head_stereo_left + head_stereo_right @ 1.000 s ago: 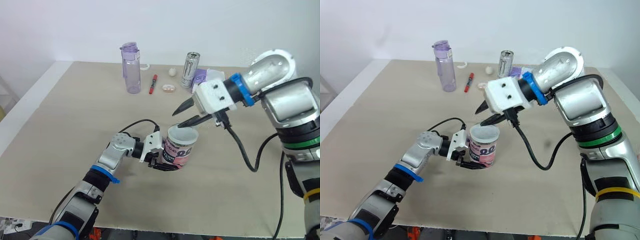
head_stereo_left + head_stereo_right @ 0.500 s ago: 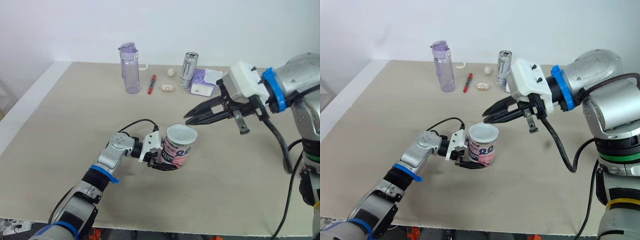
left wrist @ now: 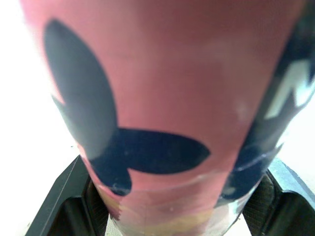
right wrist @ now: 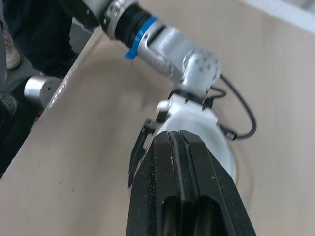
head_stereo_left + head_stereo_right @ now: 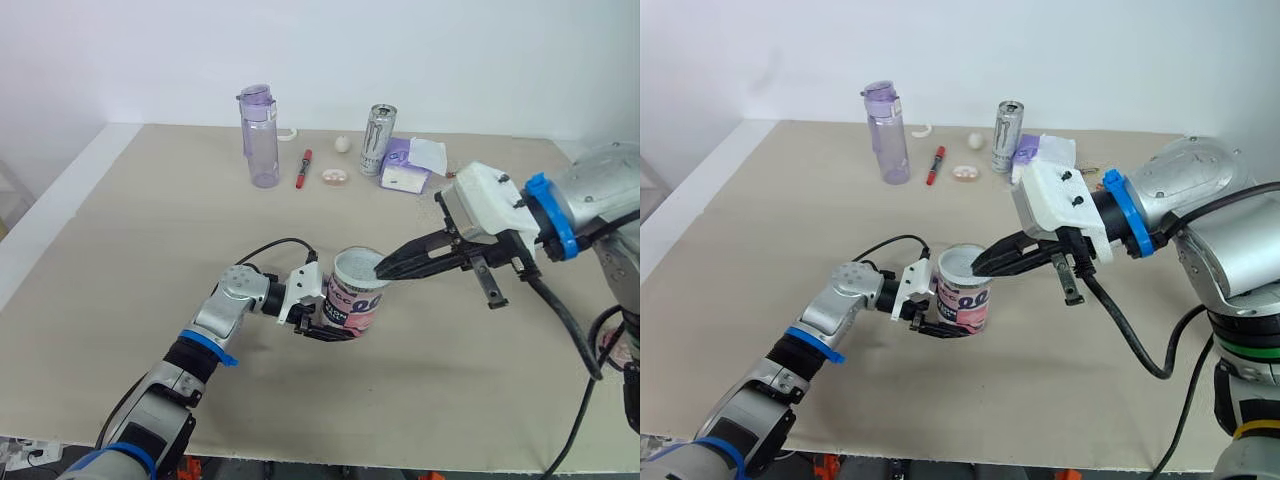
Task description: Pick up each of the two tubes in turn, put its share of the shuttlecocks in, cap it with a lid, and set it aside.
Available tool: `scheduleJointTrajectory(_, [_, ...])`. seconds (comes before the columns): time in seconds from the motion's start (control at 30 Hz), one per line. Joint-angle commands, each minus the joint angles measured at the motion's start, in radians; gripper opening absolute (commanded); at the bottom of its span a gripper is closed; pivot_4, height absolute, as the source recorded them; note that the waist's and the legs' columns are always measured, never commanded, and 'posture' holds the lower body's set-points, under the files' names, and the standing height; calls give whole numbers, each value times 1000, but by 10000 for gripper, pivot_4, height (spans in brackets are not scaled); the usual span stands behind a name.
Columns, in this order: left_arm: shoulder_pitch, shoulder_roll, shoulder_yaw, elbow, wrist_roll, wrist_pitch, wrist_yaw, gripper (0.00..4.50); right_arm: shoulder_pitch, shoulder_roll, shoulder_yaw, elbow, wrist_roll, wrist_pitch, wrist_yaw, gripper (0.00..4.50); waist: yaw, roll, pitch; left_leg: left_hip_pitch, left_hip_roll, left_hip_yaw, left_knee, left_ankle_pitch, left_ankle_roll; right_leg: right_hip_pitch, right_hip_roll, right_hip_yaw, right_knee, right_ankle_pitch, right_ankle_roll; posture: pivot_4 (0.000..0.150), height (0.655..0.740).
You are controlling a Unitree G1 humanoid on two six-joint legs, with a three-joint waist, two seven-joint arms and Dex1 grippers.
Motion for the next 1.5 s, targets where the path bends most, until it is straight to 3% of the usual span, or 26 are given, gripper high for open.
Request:
scheduleJointTrajectory(0.03, [22, 20, -26, 37, 38, 27, 5, 30636, 0, -17, -8, -13, -9, -24, 2, 1250, 0, 0, 0, 0, 0, 0, 0, 0, 0, 0, 0, 0, 0, 0, 0, 1500, 7400])
scheduleJointTrajectory(0.57, [33, 26, -27, 23, 38, 34, 8, 30636, 31, -5, 23, 4, -46, -75, 3, 1250, 0, 0, 0, 0, 0, 0, 0, 0, 0, 0, 0, 0, 0, -1, 1, 1500, 7400])
scheduleJointTrajectory(1.5, [29, 20, -29, 25, 36, 45, 10, 30636, -63, 120, 145, 139, -180, -186, 3, 1250, 0, 0, 0, 0, 0, 0, 0, 0, 0, 0, 0, 0, 0, -1, 1, 1500, 7400])
